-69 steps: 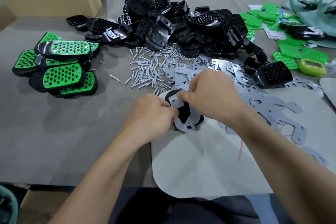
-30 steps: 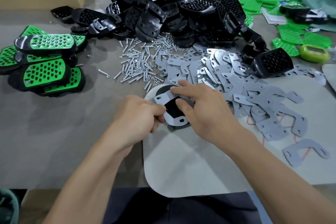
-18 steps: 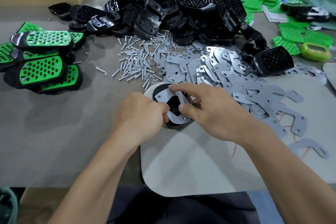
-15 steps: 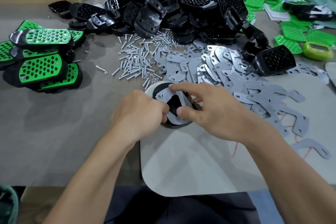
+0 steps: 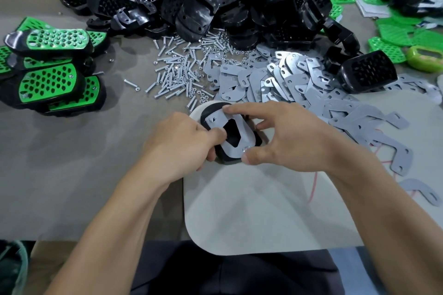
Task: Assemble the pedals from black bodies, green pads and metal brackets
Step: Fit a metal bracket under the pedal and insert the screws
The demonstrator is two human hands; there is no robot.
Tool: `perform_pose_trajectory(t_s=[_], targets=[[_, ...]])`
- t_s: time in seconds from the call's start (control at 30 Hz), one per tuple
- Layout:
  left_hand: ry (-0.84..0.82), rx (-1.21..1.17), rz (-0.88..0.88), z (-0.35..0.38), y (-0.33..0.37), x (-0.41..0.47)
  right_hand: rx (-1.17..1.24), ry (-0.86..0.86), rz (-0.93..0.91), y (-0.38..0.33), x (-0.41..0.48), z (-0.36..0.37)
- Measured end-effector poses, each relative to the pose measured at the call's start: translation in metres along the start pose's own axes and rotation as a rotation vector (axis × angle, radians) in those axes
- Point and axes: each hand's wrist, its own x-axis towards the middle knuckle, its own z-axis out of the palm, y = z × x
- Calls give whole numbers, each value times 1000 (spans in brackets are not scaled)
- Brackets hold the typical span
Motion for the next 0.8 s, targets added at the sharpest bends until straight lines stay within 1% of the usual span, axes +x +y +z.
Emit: perform_pose_trajectory(t_s=[0.03,0.07,0.13,0.17,0.2,0.23,0.3,0.33,0.43,0.53,0.6,0.7,0.8], targets=[[73,42,34,2,-3,-1,28,-5,2,1,1,-1],[193,74,73,5,-7,-3,45,-7,2,1,2,-2],[455,60,185,14,-12,-11,55,-9,-1,0,3,-3],[528,35,262,19,-13,-16,57,-6,-3,-1,4,-3],[543,8,316,24,-13,-19,63,6,-2,-1,4,-2],[512,-21,331,29,-14,-21,68,25,5,-1,4,-1],[408,-75,307,35,-19,-19,56,79,36,-3,4,3],[394,-89,300,34,-21,-17,44,113,46,-3,5,6],[438,-91,290,26,-24,-7,16,232,53,-9,12,20],[532,-140,273,21,-25,-1,-22,311,52,-20,24,27],[594,-108,312,22,-25,-2,-62,330,48,-24,28,29],[551,-65,365,23,-27,0,-40,329,50,-21,29,30],[524,-29,412,23,-32,2,-15,266,67,-18,26,24]])
